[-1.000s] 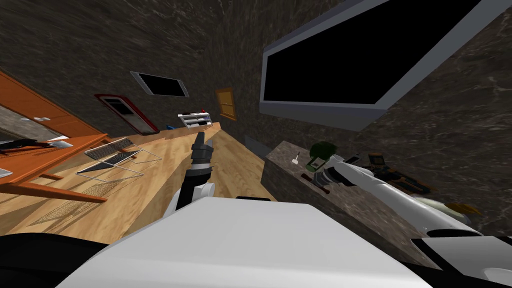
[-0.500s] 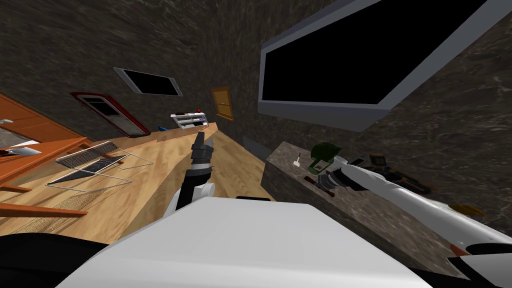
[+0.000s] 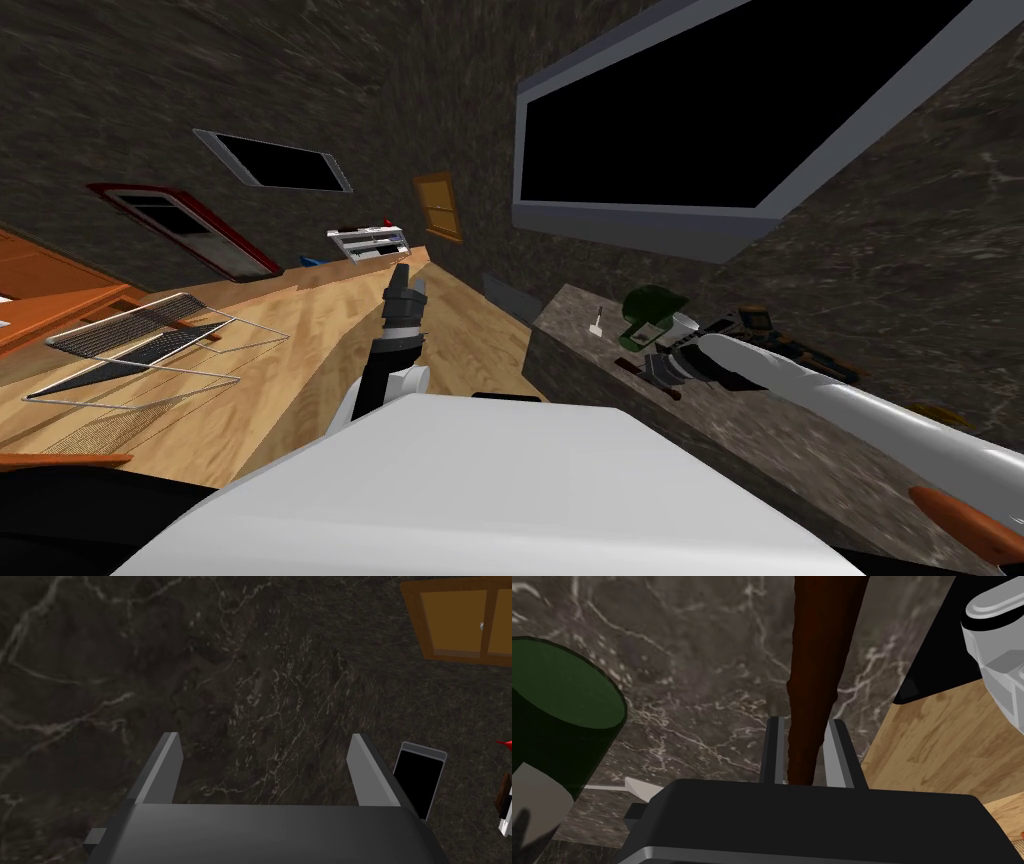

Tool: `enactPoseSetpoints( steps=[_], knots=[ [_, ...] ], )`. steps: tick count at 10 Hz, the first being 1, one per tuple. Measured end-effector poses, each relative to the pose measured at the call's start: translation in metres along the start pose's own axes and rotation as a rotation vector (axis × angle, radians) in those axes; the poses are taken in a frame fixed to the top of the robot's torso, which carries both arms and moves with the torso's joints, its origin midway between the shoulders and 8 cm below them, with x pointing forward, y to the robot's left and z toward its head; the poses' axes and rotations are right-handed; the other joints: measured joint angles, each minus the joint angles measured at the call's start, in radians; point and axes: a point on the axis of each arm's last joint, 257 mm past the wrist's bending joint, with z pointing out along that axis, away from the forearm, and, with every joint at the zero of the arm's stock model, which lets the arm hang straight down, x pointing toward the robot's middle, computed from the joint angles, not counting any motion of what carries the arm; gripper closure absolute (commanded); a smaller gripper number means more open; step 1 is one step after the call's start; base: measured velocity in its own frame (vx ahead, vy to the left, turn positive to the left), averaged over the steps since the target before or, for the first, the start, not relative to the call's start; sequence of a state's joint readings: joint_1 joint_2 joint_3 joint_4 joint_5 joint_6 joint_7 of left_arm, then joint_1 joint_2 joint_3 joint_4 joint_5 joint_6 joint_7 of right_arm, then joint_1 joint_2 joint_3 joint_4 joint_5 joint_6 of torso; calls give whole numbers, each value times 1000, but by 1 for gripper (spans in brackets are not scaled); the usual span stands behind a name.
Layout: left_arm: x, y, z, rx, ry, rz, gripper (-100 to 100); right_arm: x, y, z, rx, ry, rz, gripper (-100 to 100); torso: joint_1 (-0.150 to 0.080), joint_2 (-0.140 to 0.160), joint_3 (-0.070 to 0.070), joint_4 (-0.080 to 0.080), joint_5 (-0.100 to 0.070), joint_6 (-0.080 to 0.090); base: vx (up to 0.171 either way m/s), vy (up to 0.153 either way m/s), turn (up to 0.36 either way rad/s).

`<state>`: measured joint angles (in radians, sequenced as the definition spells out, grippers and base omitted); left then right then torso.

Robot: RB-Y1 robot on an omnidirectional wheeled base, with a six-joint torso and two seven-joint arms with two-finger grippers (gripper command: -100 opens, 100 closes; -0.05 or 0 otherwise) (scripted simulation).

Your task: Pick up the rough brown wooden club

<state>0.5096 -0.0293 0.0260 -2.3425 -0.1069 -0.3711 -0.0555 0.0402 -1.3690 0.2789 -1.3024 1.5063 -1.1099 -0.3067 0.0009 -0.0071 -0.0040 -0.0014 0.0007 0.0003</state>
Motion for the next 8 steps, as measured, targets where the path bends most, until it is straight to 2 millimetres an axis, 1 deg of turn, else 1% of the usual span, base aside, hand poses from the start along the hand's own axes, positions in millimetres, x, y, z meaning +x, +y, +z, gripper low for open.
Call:
enactPoseSetpoints(
  steps=[3,6,7,8],
  knots=[
    [0,0,0,0,0,0,0,11,6,-4,-4,-3,-16,100,-1,1,0,0,-1,0,85,51,-87],
    [0,0,0,0,0,0,0,27,12,-11,-7,4,-34,100,-1,1,0,0,0,0,74,50,-63],
    [0,0,0,0,0,0,0,28,13,-13,-8,1,-37,100,-1,1,0,0,0,-1,25,18,-8],
    [0,0,0,0,0,0,0,28,13,-14,-7,0,-38,0,-2,3,1,0,-1,-1,5,4,4]
  ],
)
